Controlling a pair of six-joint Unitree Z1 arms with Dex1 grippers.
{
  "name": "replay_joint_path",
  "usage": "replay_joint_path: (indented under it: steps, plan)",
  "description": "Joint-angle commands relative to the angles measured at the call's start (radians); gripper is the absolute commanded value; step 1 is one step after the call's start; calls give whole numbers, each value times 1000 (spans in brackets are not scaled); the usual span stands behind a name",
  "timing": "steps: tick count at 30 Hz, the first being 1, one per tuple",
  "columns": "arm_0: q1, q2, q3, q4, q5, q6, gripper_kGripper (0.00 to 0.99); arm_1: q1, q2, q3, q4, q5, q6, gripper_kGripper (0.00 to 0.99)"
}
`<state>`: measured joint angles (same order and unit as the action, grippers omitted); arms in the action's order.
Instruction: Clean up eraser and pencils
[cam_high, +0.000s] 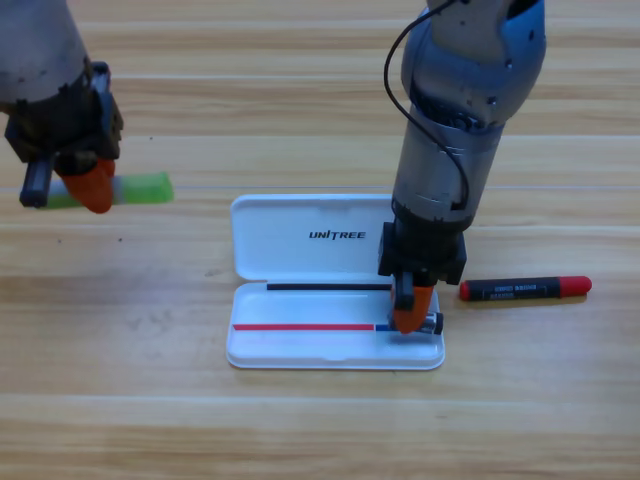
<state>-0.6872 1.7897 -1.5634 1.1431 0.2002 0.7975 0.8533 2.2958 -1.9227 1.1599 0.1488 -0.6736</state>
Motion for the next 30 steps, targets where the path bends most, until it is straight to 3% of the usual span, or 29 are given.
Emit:
replay_joint_path:
  steps: [1,3,7,12,17,20,22,25,30]
  plan:
    - [-54,7,-3,17,10,-23,0,35,53,7,12,-3,-11,216]
    - [-61,8,-9,20,8,-27,0,36,54,2,12,-3,-9,382]
    - [-75,14,-18,20,5,-34,0,38,59,-9,11,-5,-7,804]
    - [-98,27,-35,20,-5,-38,0,38,-12,13,12,-6,-7,873]
    - [-161,73,-73,18,-33,-52,0,38,-240,145,12,0,-4,874]
    - [-213,120,-103,18,-53,-67,0,30,-371,249,12,-3,11,923]
    - [-242,160,-122,17,-73,-78,0,4,-432,318,14,-15,11,985]
    - [-281,209,-133,3,-91,-95,0,-59,-460,398,14,-41,-17,990]
    - [-313,278,-132,-28,-113,-104,0,-157,-354,410,0,-112,-150,989]
